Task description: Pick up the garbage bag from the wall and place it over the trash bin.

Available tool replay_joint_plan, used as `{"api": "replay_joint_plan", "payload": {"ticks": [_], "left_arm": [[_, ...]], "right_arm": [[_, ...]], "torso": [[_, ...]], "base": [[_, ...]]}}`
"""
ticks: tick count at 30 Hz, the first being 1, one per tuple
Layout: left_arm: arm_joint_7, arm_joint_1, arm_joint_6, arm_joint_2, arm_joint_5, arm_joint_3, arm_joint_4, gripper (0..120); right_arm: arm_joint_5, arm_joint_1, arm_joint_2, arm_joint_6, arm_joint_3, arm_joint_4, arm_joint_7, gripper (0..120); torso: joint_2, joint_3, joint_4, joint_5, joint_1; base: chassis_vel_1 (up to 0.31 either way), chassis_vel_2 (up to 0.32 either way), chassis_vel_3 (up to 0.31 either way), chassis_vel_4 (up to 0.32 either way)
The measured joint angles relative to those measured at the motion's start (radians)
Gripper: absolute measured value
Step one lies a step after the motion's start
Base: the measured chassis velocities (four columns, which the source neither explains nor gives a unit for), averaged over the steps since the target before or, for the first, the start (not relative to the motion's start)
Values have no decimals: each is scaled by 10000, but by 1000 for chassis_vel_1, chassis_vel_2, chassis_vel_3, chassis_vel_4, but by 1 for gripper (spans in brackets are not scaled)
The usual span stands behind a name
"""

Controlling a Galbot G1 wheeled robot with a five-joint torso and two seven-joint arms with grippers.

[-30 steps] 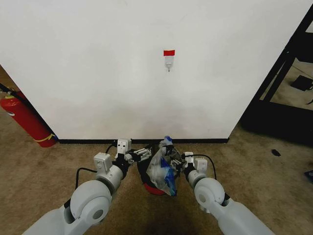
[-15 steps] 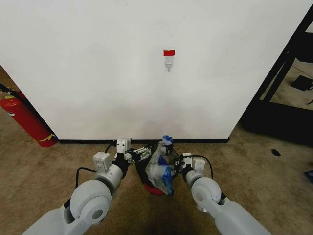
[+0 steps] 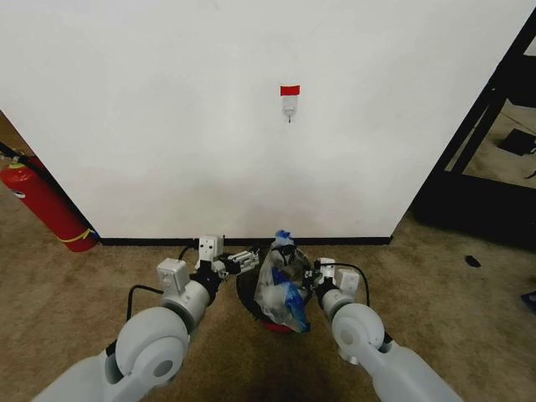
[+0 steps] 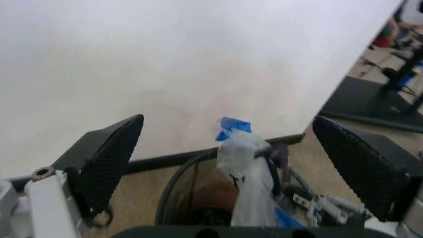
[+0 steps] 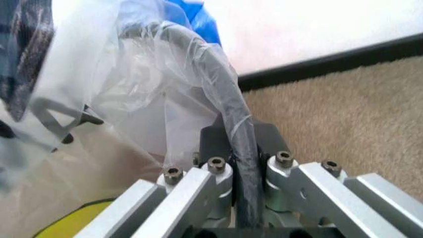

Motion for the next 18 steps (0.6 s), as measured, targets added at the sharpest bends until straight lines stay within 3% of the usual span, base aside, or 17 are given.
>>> {"api": "replay_joint_plan", "payload": {"ticks": [5, 9, 12, 14, 18], "left_arm": [[-101, -865, 417, 417, -1037, 270, -271, 100], [-247, -1124, 873, 786, -1772, 219, -776, 100], [-240, -1565, 1539, 1136, -2776, 242, -1053, 100], [-223, -1775, 1755, 1334, -3100, 393, -1046, 100], [-256, -2555, 1973, 1231, -3477, 937, -651, 100]], "right_arm": [[-1010, -760, 318, 753, 364, 181, -448, 0], [-1817, -741, 621, 1424, 291, -62, -904, 0], [-2070, -710, 907, 1597, 218, -144, -982, 0], [-2244, -621, 1011, 1664, 132, -208, -999, 0], [-2597, -692, 941, 1754, 116, -197, -1098, 0]], "torso": [[0, 0, -7, -2, 0], [0, 0, 13, 1, 0], [0, -1, -2, 1, 0], [0, 0, 8, 3, 0], [0, 0, 6, 0, 0]], "base": [[0, 0, 0, 0], [0, 0, 0, 0], [0, 0, 0, 0], [0, 0, 0, 0], [0, 0, 0, 0]]}}
